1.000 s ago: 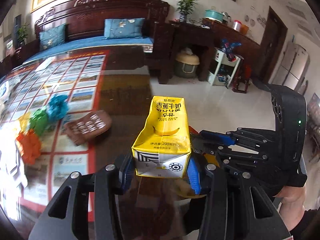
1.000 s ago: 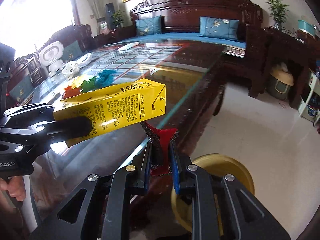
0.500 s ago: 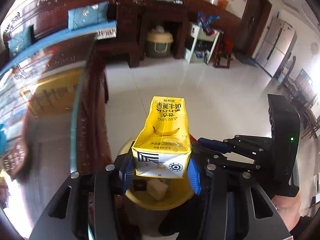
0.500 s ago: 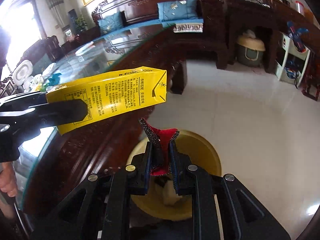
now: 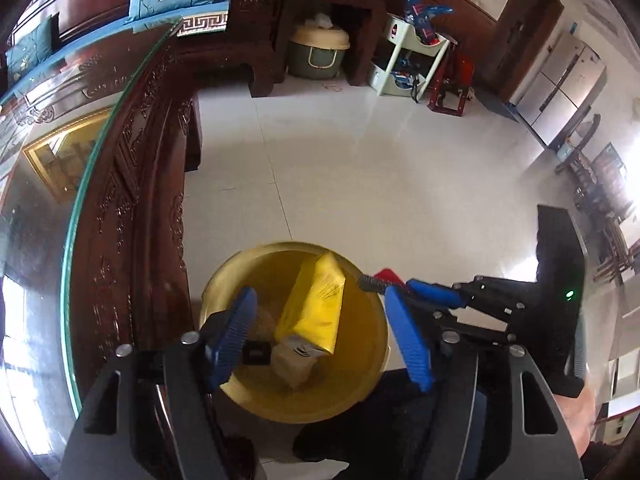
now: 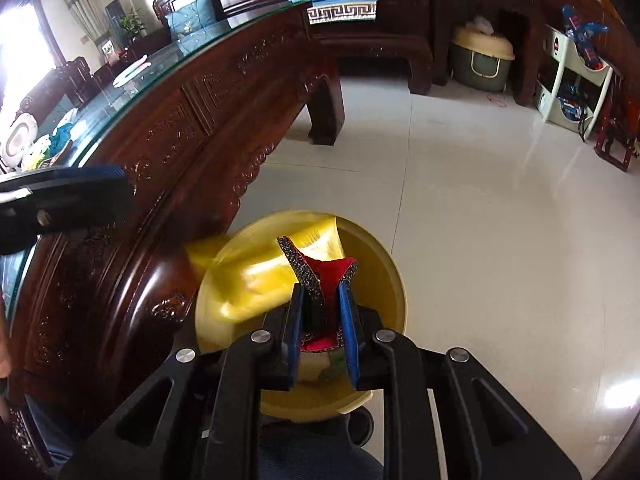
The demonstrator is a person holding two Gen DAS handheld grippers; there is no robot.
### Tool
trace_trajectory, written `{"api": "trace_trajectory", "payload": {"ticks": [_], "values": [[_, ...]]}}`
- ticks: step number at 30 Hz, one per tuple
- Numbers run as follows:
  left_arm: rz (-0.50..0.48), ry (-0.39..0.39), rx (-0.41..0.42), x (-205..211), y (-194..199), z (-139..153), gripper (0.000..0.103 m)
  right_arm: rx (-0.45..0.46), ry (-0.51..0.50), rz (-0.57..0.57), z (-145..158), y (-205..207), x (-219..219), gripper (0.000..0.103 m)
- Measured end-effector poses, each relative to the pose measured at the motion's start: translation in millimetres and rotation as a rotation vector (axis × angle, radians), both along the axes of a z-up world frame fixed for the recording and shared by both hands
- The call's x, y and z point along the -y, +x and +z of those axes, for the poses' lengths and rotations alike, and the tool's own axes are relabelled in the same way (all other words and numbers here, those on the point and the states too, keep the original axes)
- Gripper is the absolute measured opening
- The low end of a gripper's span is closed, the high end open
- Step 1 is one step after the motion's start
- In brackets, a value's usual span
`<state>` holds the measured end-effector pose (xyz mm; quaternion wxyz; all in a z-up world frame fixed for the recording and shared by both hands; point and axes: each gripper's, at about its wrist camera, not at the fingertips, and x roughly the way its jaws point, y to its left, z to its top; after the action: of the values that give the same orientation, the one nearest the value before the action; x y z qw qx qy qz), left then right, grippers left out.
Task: Collect trash
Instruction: 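Carry the yellow carton and red foam square over the yellow bucket and release them, then return both tools to the table toward the brown pad and white paper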
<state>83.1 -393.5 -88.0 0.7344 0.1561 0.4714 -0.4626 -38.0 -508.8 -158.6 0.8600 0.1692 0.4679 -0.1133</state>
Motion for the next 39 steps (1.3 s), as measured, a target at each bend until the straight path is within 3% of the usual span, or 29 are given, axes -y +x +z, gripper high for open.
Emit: {"api": "trace_trajectory", "payload": {"ticks": [11,16,27,30,36,39], "values": [[0.037,-0.008,0.106,-32.4,-3.8,22.5,0.073,-0.046,-0.005,0.090,-5.3,25.6,-18.5,0.022],[0.075,-0.003,0.111,-50.6,3.1,27.5,0.074,-0.073,-0.045,0.139,-2.2,36.6,-36.3,0.049],[0.145,-0.052,0.122,-94.6,16.9,41.3,0.082,-0.039,-0.091,0.169,20.6,39.7,-63.1,0.066],[0.155,-0.067,0.125,-105.6,18.6,43.9,0.084,-0.052,-0.106,0.173,21.0,44.5,-67.7,0.089],[0.182,-0.093,0.121,-128.2,25.4,50.4,0.085,-0.016,-0.086,0.133,29.3,50.9,-67.4,0.091],[0.225,-0.100,0.133,-142.2,29.5,52.8,0.096,0.048,-0.097,0.128,47.0,48.0,-74.5,0.091]]}}
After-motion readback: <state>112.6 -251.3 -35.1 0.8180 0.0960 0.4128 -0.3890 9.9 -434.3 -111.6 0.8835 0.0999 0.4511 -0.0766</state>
